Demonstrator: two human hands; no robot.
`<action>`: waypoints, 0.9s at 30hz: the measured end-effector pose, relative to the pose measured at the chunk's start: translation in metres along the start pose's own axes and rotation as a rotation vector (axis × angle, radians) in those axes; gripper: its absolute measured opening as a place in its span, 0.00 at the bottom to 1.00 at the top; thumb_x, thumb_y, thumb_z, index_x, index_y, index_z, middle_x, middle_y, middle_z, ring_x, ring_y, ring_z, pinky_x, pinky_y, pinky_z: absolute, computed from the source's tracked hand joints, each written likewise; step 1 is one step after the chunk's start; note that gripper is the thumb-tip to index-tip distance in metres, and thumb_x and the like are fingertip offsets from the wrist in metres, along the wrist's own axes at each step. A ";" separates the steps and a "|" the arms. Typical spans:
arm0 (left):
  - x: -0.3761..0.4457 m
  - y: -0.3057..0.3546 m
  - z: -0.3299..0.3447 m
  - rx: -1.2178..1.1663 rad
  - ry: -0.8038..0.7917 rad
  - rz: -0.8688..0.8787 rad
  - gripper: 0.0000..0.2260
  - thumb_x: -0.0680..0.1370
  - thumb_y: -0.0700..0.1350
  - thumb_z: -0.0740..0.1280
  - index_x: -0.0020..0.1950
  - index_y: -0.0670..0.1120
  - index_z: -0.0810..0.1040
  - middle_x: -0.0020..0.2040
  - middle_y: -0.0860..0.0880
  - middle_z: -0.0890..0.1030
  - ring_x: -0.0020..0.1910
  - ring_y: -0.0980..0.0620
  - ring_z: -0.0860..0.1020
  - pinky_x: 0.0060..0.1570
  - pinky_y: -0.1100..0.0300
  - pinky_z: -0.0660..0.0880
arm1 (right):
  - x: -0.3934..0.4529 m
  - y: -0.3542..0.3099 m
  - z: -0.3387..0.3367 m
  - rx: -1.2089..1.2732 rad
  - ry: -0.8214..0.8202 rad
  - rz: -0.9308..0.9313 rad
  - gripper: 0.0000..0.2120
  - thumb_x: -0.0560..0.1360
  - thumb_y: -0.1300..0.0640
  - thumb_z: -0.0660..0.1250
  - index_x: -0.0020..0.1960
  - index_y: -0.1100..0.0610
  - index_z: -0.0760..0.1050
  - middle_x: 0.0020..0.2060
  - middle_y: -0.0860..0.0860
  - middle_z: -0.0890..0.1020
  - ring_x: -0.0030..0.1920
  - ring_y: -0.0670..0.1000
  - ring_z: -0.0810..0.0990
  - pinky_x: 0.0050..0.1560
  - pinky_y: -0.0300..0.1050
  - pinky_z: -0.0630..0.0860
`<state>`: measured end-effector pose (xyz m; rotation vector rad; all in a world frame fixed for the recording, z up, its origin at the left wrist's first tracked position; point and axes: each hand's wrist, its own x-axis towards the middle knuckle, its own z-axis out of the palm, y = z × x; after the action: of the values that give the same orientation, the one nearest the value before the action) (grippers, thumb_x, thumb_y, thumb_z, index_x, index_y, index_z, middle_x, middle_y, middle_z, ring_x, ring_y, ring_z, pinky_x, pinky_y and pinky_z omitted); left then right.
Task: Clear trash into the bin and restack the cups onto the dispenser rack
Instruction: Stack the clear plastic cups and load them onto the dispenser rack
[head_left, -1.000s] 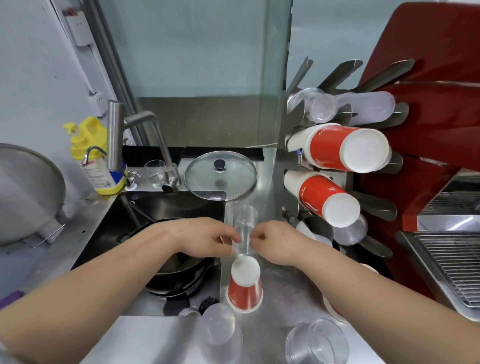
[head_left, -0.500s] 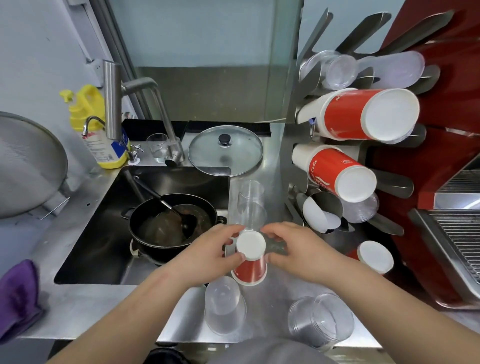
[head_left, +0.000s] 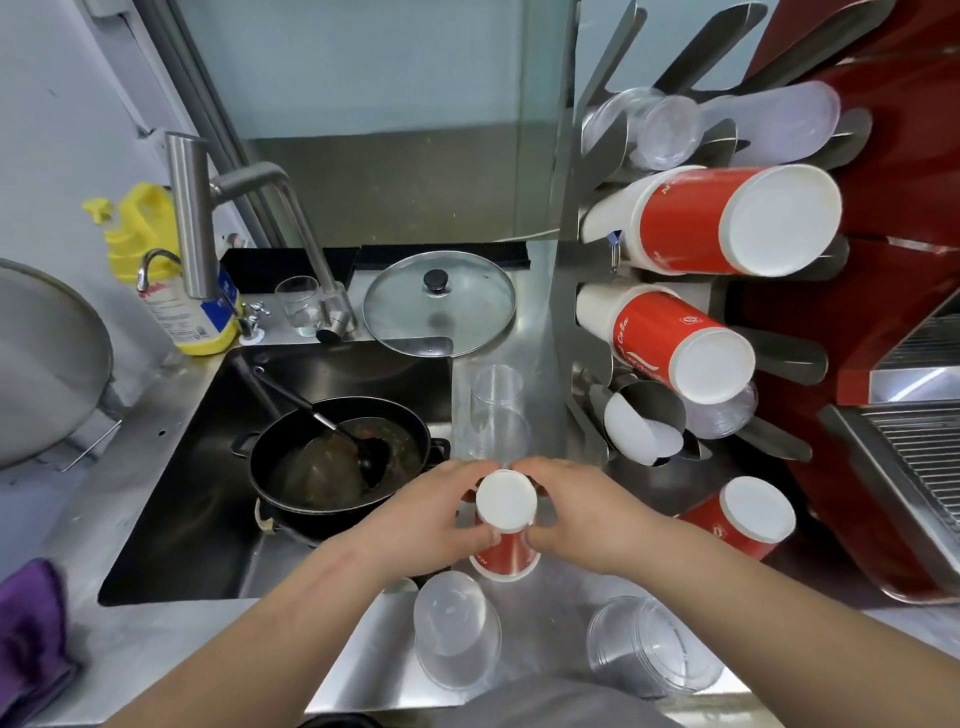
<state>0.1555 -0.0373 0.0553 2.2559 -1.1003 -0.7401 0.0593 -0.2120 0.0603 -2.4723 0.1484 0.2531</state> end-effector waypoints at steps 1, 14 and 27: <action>0.001 -0.001 0.001 -0.003 -0.008 0.002 0.25 0.73 0.48 0.72 0.68 0.59 0.70 0.57 0.65 0.74 0.61 0.62 0.70 0.59 0.63 0.73 | 0.000 -0.001 0.001 0.004 -0.008 0.009 0.21 0.68 0.54 0.71 0.59 0.48 0.73 0.54 0.44 0.80 0.55 0.46 0.77 0.56 0.47 0.75; -0.016 0.012 -0.015 -0.193 0.117 0.073 0.30 0.69 0.42 0.76 0.65 0.63 0.70 0.62 0.59 0.74 0.62 0.64 0.74 0.63 0.67 0.71 | -0.020 -0.014 -0.016 0.267 0.089 -0.006 0.27 0.64 0.51 0.74 0.61 0.40 0.71 0.55 0.40 0.77 0.55 0.40 0.77 0.58 0.44 0.76; -0.051 0.115 -0.020 -0.243 0.295 0.389 0.30 0.68 0.49 0.74 0.68 0.58 0.70 0.63 0.58 0.74 0.66 0.51 0.74 0.64 0.52 0.74 | -0.121 -0.020 -0.063 0.590 0.444 -0.243 0.32 0.65 0.59 0.76 0.62 0.36 0.72 0.59 0.44 0.78 0.62 0.49 0.78 0.58 0.44 0.76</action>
<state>0.0811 -0.0533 0.1577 1.8021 -1.1816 -0.3464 -0.0464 -0.2290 0.1473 -1.8943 0.0887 -0.3972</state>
